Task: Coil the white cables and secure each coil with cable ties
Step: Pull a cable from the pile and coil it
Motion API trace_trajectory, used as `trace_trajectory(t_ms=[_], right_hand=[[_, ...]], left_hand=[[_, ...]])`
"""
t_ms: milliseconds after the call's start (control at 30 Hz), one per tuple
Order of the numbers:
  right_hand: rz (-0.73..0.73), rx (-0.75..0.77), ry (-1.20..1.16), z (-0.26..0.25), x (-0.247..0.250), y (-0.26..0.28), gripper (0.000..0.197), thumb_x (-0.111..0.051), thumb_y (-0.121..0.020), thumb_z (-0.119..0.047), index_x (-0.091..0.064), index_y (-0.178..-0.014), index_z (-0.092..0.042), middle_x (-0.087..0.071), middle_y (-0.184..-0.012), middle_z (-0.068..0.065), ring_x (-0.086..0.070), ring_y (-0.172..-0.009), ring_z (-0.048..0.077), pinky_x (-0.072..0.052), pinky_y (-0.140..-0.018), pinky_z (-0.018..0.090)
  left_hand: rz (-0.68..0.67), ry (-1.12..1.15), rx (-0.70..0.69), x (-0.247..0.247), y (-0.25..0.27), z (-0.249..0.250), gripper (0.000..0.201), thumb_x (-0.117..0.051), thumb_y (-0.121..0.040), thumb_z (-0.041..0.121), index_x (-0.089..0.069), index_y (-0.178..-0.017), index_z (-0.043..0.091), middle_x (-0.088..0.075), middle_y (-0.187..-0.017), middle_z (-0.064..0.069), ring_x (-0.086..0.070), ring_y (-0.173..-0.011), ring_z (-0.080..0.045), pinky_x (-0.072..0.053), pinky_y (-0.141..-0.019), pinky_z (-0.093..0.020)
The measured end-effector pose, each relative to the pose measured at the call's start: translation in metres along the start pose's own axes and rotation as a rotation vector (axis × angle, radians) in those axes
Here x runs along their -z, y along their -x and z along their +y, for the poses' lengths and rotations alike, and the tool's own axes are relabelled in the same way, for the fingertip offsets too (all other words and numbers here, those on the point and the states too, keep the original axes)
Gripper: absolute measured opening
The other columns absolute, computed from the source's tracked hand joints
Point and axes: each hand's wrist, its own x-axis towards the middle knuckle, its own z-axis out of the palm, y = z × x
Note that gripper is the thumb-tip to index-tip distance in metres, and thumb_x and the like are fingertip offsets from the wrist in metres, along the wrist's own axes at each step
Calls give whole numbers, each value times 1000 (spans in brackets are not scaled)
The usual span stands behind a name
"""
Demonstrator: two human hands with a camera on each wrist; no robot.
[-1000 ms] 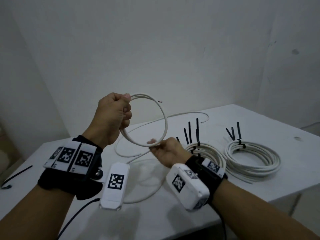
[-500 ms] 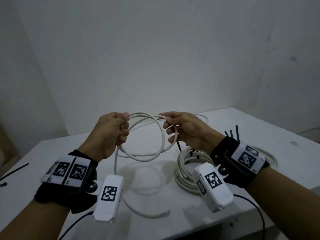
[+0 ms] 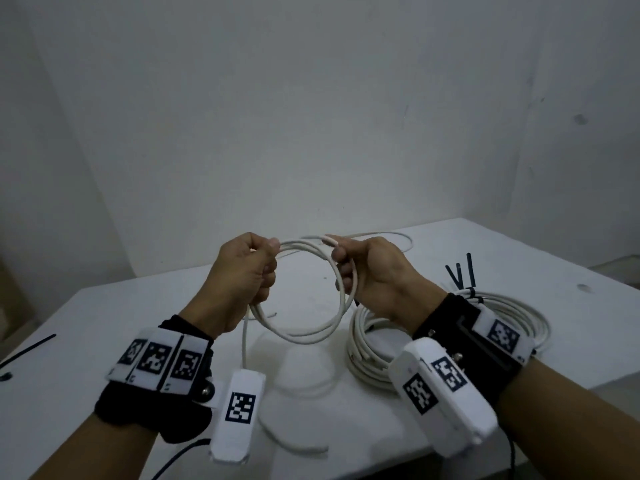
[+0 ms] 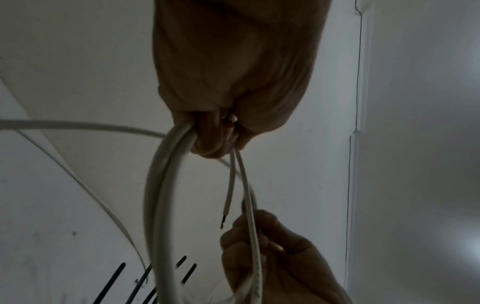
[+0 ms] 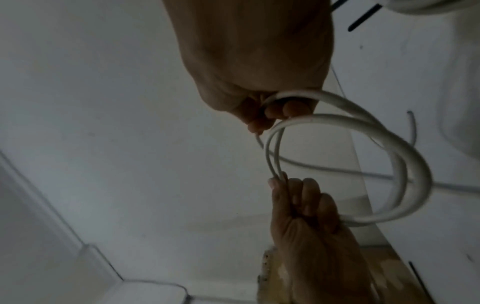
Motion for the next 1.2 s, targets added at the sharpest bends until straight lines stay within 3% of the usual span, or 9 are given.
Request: trace_trajectory(t_ms=[167, 333, 533, 633, 700, 867, 1033, 1100, 1200], right_hand=[[21, 230, 438, 0, -6, 9, 29, -41, -94, -3, -66, -93, -18, -52, -70, -5, -43, -63, 10, -31, -54, 22], [98, 325, 621, 5, -6, 10, 26, -41, -94, -3, -62, -88, -17, -47, -70, -1, -40, -64, 12, -33, -48, 20], [86, 457, 811, 4, -5, 11, 17, -45, -96, -15, -60, -101, -22, -61, -83, -2, -48, -65, 9, -40, -50, 16], [77, 520, 928, 6, -9, 5, 25, -42, -100, -22, -60, -117, -24, -54, -71, -8, -44, -57, 6, -37, -52, 16], [79, 515, 1014, 5, -10, 1, 27, -40, -100, -23, -62, -115, -19, -50, -69, -8, -43, -57, 6, -35, -55, 21], [89, 570, 1201, 0, -10, -8, 24, -43, -99, -23, -63, -108, -13, -40, -97, -1, -44, -83, 12, -37, -74, 25], [-69, 404, 890, -4, -10, -8, 22, -39, -101, -14, -54, -85, -16, -55, -66, 0, -51, -57, 13, -45, -57, 28], [-78, 424, 934, -6, -10, -9, 20, -40, -100, -15, -54, -87, -13, -48, -63, -1, -43, -52, 11, -39, -49, 24], [-80, 490, 1029, -12, -10, -14, 17, -42, -100, -16, -57, -91, -13, -47, -64, -5, -39, -55, 9, -29, -51, 21]], left_hand=[[-25, -65, -128, -4, 3, -6, 25, -48, -100, 16, -43, -76, 12, -39, -54, 3, -29, -44, -9, -24, -39, -18], [33, -280, -339, -7, 3, -14, 20, -50, -99, 20, -46, -82, 11, -43, -56, 5, -34, -49, -12, -30, -45, -25], [35, -393, -432, -6, 0, -18, 17, -50, -99, 23, -48, -84, 14, -43, -59, 3, -36, -53, -15, -33, -52, -34], [43, -438, -475, -11, 0, -12, 16, -50, -99, 23, -49, -85, 15, -46, -61, -2, -39, -54, -17, -36, -52, -36], [59, -452, -498, -13, 0, -9, 16, -50, -99, 22, -50, -85, 15, -48, -62, -1, -40, -54, -17, -38, -53, -37], [82, -477, -506, -15, 2, -10, 15, -49, -99, 21, -51, -87, 12, -48, -62, -2, -41, -54, -16, -40, -54, -37], [144, -602, -542, -17, -2, -7, 15, -51, -98, 15, -50, -84, 9, -46, -65, 3, -41, -54, -4, -34, -52, -12], [196, -725, -619, -15, -4, -6, 14, -55, -96, 12, -53, -83, 9, -46, -77, 2, -43, -68, -4, -33, -62, -12], [189, -824, -678, -9, -10, -5, 11, -55, -95, 14, -55, -88, 6, -50, -91, -3, -46, -80, -9, -35, -72, -22]])
